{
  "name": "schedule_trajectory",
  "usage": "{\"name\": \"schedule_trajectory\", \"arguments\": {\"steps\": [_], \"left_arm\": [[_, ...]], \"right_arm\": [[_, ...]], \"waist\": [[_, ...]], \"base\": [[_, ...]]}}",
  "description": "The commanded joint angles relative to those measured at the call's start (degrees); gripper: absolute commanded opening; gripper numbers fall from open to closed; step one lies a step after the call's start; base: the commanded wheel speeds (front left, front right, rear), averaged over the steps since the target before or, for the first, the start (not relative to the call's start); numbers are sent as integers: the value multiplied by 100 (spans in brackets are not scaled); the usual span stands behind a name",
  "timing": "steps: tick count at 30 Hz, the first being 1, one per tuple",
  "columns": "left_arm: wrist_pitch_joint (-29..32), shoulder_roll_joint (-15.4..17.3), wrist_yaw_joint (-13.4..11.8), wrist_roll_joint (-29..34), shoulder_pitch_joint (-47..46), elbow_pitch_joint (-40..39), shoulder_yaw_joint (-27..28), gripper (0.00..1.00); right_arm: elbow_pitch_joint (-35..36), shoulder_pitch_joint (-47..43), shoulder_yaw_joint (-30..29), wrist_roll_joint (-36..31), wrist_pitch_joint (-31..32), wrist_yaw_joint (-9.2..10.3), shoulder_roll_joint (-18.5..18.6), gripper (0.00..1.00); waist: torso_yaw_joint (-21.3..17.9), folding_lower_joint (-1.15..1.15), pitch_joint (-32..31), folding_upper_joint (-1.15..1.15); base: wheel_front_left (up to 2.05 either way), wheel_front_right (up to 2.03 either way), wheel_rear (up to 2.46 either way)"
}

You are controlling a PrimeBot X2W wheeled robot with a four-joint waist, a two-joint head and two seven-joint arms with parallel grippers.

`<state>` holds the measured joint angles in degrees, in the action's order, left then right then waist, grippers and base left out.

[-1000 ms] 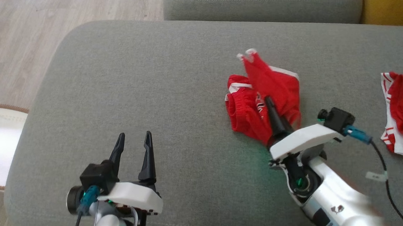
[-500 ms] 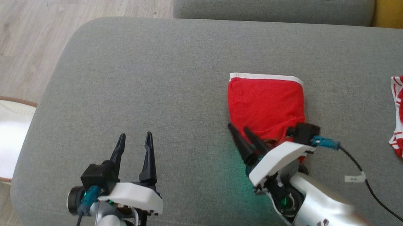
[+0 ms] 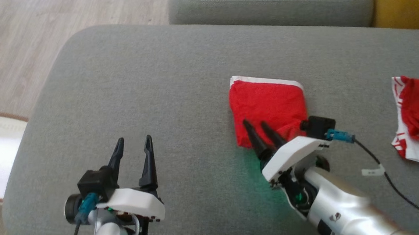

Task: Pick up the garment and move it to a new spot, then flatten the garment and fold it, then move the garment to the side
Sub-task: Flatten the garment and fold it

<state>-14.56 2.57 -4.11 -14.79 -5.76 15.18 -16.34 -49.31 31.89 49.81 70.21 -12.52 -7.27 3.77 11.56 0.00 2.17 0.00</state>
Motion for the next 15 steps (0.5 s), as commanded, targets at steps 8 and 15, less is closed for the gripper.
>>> {"name": "schedule_trajectory", "arguments": {"steps": [8, 15], "left_arm": [[-44, 31, -14, 50, -85, -451, 374, 100], [-44, 31, 16, -16, -192, -682, 424, 100]], "right_arm": [[-2, 406, -1102, -1398, -244, -22, 330, 100], [941, -301, -3197, -4413, -247, -22, 492, 100]], "waist": [[-457, 0, -234, 0], [-789, 0, -242, 0]], "base": [[0, 0, 0], [0, 0, 0]]}}
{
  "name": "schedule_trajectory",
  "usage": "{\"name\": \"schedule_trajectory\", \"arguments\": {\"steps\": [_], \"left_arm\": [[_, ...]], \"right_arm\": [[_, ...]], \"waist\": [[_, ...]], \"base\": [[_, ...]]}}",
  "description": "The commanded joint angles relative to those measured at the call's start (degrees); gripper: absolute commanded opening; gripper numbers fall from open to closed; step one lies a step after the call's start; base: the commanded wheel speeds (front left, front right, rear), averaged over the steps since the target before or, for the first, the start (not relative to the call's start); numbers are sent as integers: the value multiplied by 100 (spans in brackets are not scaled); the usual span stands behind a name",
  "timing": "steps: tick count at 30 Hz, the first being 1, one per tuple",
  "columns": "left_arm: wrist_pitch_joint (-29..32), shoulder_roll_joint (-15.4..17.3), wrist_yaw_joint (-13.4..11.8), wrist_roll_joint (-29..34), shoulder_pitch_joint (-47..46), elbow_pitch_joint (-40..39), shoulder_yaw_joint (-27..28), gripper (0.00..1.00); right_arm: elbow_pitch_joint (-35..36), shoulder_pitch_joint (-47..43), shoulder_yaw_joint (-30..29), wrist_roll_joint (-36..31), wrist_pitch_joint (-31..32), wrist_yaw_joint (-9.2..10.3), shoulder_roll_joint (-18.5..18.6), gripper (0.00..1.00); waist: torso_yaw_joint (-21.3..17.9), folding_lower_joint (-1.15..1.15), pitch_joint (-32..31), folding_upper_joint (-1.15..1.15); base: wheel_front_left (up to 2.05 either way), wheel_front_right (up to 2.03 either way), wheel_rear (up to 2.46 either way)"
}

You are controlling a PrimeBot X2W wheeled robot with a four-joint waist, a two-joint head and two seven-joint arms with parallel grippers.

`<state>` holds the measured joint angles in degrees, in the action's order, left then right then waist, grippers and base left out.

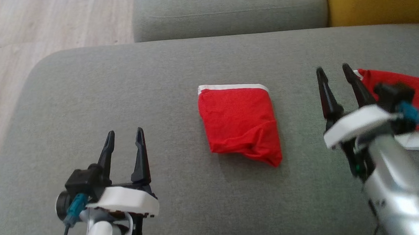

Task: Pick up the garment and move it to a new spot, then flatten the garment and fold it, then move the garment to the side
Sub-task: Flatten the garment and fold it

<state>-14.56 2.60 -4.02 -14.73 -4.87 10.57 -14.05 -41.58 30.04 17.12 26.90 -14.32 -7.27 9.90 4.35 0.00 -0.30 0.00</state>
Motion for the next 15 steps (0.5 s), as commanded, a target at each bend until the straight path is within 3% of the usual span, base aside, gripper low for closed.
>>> {"name": "schedule_trajectory", "arguments": {"steps": [1, 5, 8, 15], "left_arm": [[-44, 28, 11, -24, -298, -243, 191, 100], [-44, 28, 49, -11, -382, -260, 144, 100], [-44, 28, 52, -26, -418, -262, 117, 100], [-44, 28, 62, -64, -297, -242, 81, 100]], "right_arm": [[379, -300, -243, -467, -66, -22, -225, 100], [1382, -1000, -1206, -1869, -67, -22, -574, 100], [2062, -1523, -1538, -2470, -67, -22, -685, 100], [2814, -2312, -1503, -2371, -67, -22, -701, 100]], "waist": [[-117, 0, 21, 0], [-264, 0, 85, 0], [-334, 0, 109, 0], [-454, 0, 139, 0]], "base": [[0, 0, 0], [0, 0, 0], [0, 0, 0], [0, 0, 0]]}}
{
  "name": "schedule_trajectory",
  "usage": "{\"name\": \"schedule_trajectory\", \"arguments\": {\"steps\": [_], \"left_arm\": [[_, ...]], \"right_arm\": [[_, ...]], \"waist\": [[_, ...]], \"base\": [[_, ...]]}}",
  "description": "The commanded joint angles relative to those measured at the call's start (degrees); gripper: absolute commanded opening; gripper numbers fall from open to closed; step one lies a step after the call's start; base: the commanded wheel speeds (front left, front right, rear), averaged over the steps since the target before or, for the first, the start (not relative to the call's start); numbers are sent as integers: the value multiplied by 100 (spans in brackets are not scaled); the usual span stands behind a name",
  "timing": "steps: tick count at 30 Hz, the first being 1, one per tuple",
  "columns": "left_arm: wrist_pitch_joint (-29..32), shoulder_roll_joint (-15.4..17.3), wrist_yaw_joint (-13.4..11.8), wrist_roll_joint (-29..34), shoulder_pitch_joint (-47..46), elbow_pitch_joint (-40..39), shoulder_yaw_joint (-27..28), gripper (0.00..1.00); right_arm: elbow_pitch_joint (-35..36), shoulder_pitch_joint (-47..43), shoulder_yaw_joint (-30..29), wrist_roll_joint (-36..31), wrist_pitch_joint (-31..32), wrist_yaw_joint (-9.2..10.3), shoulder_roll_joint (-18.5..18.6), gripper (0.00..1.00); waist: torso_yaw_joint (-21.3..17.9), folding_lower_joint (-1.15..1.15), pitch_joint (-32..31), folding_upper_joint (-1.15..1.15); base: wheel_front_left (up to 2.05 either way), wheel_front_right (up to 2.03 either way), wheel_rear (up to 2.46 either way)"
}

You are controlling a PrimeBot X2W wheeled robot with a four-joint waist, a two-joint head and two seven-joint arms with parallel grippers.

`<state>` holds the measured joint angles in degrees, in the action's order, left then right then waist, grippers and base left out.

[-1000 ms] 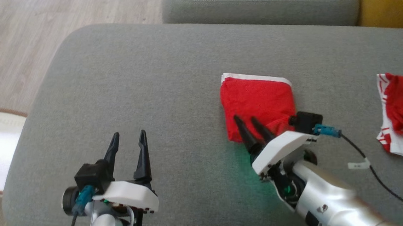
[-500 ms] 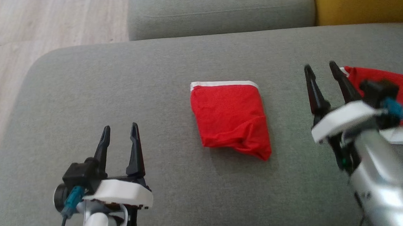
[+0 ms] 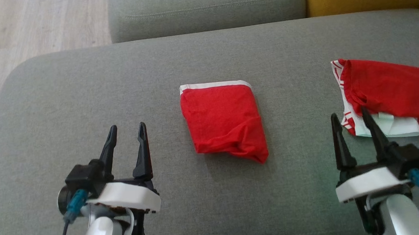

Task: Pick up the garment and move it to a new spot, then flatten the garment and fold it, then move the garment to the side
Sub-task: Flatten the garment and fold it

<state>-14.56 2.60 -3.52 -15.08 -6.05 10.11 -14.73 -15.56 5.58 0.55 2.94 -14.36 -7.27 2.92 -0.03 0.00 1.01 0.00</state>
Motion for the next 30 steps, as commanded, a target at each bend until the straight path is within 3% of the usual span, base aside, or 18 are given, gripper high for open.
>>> {"name": "schedule_trajectory", "arguments": {"steps": [1, 18, 20, 25, 30], "left_arm": [[-44, 28, -6, -74, -149, -209, 165, 100], [-44, 28, -7, -96, -156, -237, 27, 100], [-44, 28, 2, -100, -203, -229, -14, 100], [-44, 28, 5, -130, -342, -207, -135, 100], [-44, 28, -14, -192, -484, -169, -293, 100]], "right_arm": [[239, 85, 163, 42, -63, -22, -2, 100], [320, 142, 193, 166, -58, -22, -3, 100], [372, 244, 304, 149, -48, -22, -3, 0], [385, 705, 695, 91, 74, -22, -4, 0], [-49, 1306, 1081, 36, 223, -22, -4, 0]], "waist": [[-28, 0, 12, 0], [131, 0, 206, 0], [230, 0, 284, 0], [576, 0, 539, 0], [998, 0, 824, 0]], "base": [[0, 0, 0], [0, 0, 0], [0, 0, 0], [0, 0, 0], [0, 0, 0]]}}
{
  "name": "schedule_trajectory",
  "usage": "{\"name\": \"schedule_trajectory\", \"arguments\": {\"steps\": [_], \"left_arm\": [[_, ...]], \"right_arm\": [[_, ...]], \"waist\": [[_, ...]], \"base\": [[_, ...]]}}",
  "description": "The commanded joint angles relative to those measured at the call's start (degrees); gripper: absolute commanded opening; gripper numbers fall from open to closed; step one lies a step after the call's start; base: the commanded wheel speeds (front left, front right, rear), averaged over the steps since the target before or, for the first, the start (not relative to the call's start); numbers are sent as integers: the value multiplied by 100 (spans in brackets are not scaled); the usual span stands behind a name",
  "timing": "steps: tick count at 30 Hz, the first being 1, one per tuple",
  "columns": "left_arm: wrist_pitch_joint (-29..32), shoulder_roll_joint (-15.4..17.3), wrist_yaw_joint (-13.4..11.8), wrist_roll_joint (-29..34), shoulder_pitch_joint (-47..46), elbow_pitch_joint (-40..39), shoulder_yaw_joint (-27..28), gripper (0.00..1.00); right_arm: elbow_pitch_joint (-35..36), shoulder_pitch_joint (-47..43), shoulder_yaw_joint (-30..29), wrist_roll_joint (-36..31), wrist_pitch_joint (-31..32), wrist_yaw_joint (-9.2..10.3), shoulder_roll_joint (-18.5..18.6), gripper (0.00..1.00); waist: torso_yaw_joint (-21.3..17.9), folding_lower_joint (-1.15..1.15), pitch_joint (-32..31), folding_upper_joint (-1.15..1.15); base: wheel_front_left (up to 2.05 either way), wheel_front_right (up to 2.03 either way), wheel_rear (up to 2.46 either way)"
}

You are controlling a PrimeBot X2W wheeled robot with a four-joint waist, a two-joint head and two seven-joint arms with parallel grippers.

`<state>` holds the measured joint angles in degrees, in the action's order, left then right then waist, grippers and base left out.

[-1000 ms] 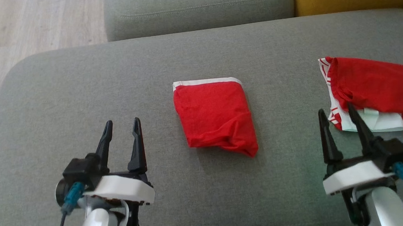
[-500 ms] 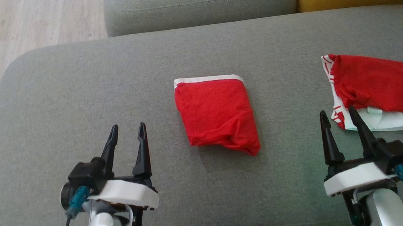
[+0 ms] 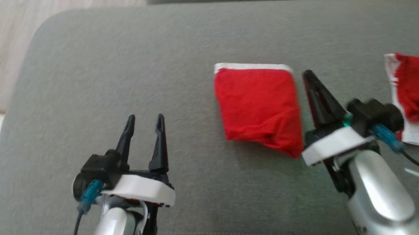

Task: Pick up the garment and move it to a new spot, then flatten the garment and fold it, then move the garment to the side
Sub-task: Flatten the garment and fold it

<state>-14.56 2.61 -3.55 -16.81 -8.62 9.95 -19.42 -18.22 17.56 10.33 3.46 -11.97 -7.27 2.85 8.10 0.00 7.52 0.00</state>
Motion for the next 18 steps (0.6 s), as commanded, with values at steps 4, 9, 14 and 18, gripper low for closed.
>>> {"name": "schedule_trajectory", "arguments": {"steps": [4, 9, 14, 18], "left_arm": [[-44, 27, -30, -73, -319, -126, 83, 100], [-44, 27, -67, -158, -393, -120, 21, 100], [-44, 27, -75, -196, -457, -113, -30, 100], [-44, 27, -89, -218, -502, -119, -44, 100]], "right_arm": [[-461, 600, 337, -98, 26, -22, 3, 0], [-1494, 1111, 168, -275, -40, -22, 3, 0], [-2369, 1432, -101, -337, -164, -22, 3, 0], [-2813, 1561, -141, -304, -243, -22, 3, 0]], "waist": [[505, 0, 375, 0], [816, 0, 559, 0], [1045, 0, 714, 0], [1159, 0, 788, 0]], "base": [[0, 0, 0], [0, 0, 0], [0, 0, 0], [0, 0, 0]]}}
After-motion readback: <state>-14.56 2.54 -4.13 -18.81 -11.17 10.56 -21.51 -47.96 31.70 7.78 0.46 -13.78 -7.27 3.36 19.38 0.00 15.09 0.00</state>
